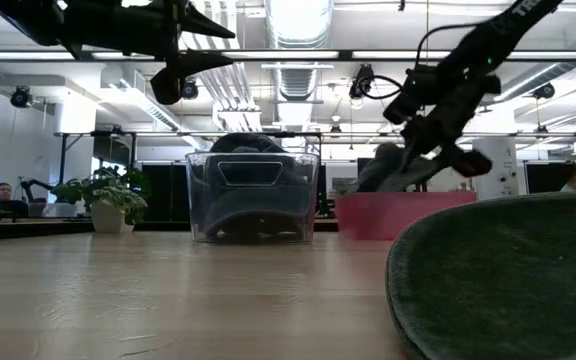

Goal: Pick & Place hat
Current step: Put the left green cap into the red bin

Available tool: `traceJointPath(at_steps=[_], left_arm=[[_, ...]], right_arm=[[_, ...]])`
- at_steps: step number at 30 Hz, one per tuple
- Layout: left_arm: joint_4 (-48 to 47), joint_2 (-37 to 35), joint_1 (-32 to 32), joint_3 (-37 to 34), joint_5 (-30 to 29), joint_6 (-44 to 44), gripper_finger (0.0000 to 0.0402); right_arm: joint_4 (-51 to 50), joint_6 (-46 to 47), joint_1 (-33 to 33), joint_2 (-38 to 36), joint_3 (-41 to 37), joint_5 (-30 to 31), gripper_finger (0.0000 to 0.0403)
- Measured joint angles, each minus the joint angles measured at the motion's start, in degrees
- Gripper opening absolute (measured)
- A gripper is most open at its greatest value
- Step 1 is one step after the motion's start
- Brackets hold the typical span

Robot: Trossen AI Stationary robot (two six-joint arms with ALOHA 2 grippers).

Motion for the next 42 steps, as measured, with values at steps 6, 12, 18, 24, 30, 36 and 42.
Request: traceJointPath(at_steps=[6, 12, 18, 24, 30, 36, 42], left_arm=[[0.1, 0.0, 0.0, 0.0, -0.4, 0.3, 0.0167], [0.7, 0.0, 0.0, 0.0, -0.4, 0.3, 0.0167], [1.4, 0.0, 0.0, 0.0, -0.2, 0.2, 0.0167], [1.4, 0.0, 0.0, 0.0, -0.2, -0.2, 0.0167], [1.4, 0.0, 0.0, 0.0, -0.2, -0.1, 0.0167], [1.3, 0.0, 0.0, 0.0, -0.9, 0.1, 0.0167], [1.3, 0.0, 0.0, 0.0, -0.9, 0.0, 0.0167]], right_arm=[[-8.6, -4.3, 0.0, -1.8, 3.8, 7.0, 0.0154], [-8.8, -5.4, 0.0, -0.2, 2.4, 7.1, 0.0157], [-9.3, -7.3, 0.7, -0.1, 1.5, 8.4, 0.0182], [-12.9, -9.5, -0.2, -2.3, 3.5, 20.1, 0.0209], [-15.9, -9.8, -0.3, -2.6, 4.5, 18.2, 0.0210], [-3.7, -9.8, -0.2, -1.7, 2.6, -0.4, 0.0184], [-0.3, -8.6, -1.6, -1.1, 2.1, -8.0, 0.0117]])
